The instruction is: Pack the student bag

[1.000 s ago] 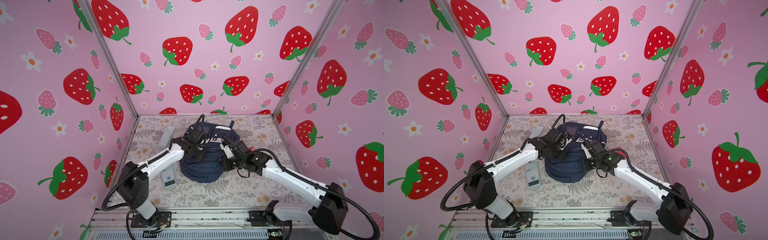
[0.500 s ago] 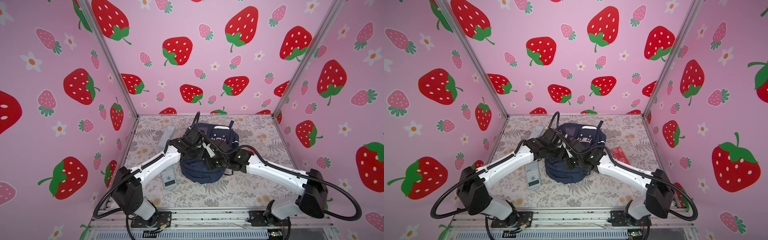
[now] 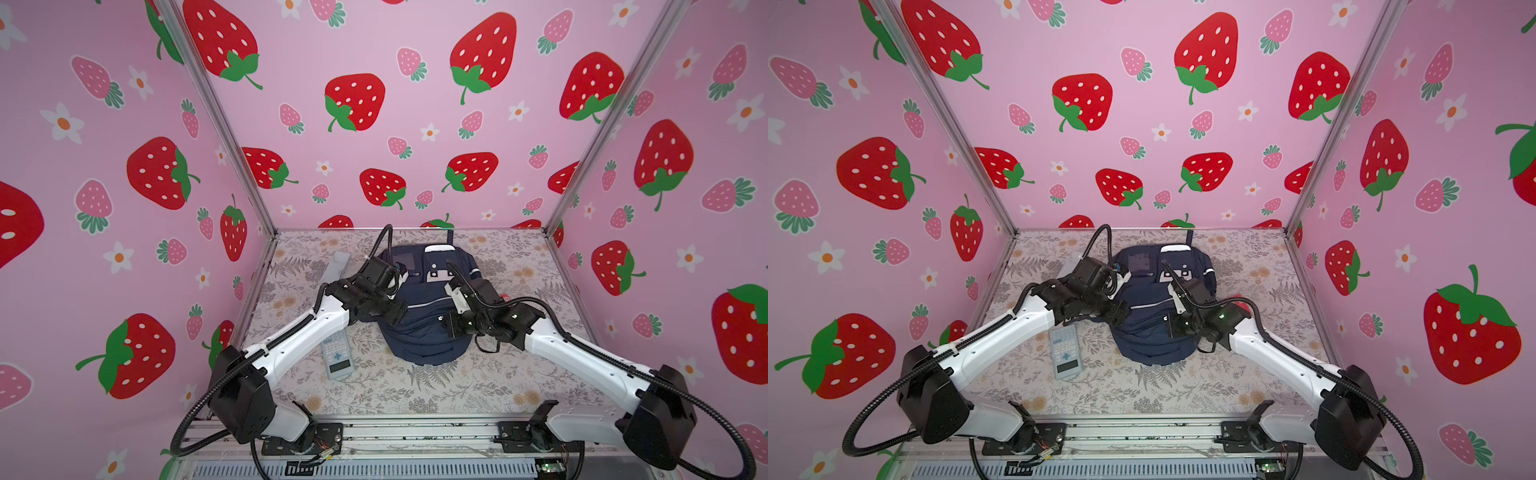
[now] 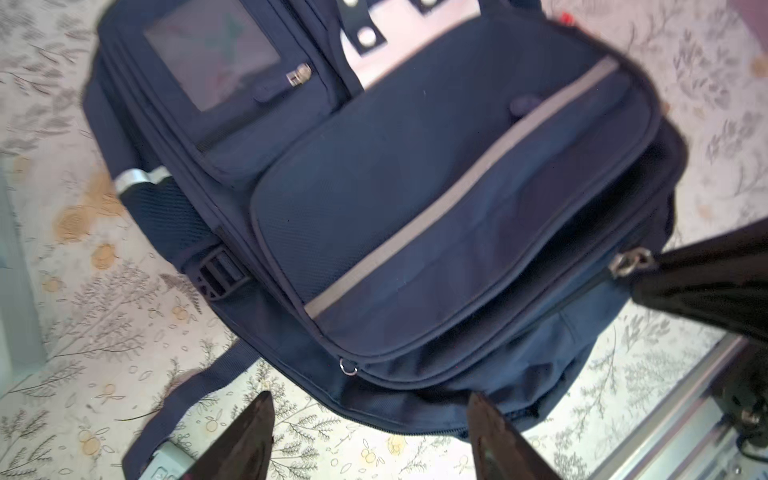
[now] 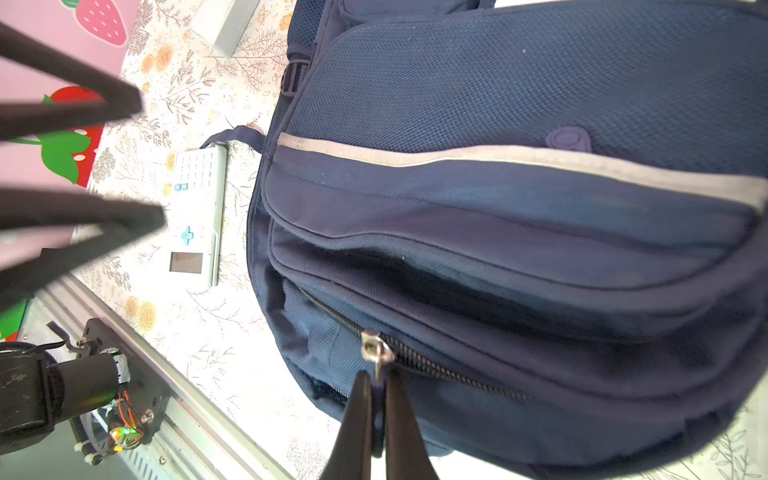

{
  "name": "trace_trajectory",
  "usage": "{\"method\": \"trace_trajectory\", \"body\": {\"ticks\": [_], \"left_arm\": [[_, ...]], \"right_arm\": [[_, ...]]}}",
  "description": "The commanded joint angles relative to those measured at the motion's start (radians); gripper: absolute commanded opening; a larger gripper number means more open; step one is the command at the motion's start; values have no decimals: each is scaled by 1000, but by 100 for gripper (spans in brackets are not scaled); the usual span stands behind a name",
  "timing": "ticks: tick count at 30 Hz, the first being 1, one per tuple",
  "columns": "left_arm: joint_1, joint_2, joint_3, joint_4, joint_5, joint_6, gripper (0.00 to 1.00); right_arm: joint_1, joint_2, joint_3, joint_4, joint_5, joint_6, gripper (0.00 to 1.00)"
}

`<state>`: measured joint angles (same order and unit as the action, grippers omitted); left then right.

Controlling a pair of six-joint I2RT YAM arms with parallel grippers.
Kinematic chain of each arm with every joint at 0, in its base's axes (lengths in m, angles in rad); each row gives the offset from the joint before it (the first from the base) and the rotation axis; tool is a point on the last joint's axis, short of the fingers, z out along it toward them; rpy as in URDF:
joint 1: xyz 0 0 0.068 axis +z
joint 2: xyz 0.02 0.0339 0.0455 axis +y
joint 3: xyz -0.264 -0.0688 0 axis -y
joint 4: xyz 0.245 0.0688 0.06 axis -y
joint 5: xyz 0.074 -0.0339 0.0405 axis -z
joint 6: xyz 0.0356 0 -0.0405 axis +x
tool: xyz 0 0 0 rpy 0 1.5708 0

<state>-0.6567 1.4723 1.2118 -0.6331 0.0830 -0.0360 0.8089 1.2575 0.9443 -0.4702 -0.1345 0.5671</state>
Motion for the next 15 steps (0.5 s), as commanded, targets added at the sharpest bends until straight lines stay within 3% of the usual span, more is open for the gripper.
{"method": "trace_trajectory", "body": {"ticks": [1, 5, 9, 14, 15], "left_arm": [[-27, 51, 9, -7, -4, 126, 75], [-56, 142, 58, -29, -102, 187, 74], [-68, 221, 90, -15, -131, 232, 71], [-71, 242, 111, 72, -222, 243, 45], [-70, 235, 109, 100, -233, 243, 35]], "right_arm": [[-10, -31, -15, 7, -13, -21, 0], [-17, -45, -33, 11, -19, -21, 0], [-26, -60, -44, 16, -30, -20, 0], [-30, -69, -42, 7, -35, -25, 0], [-33, -66, -40, 5, -33, -30, 0]]}}
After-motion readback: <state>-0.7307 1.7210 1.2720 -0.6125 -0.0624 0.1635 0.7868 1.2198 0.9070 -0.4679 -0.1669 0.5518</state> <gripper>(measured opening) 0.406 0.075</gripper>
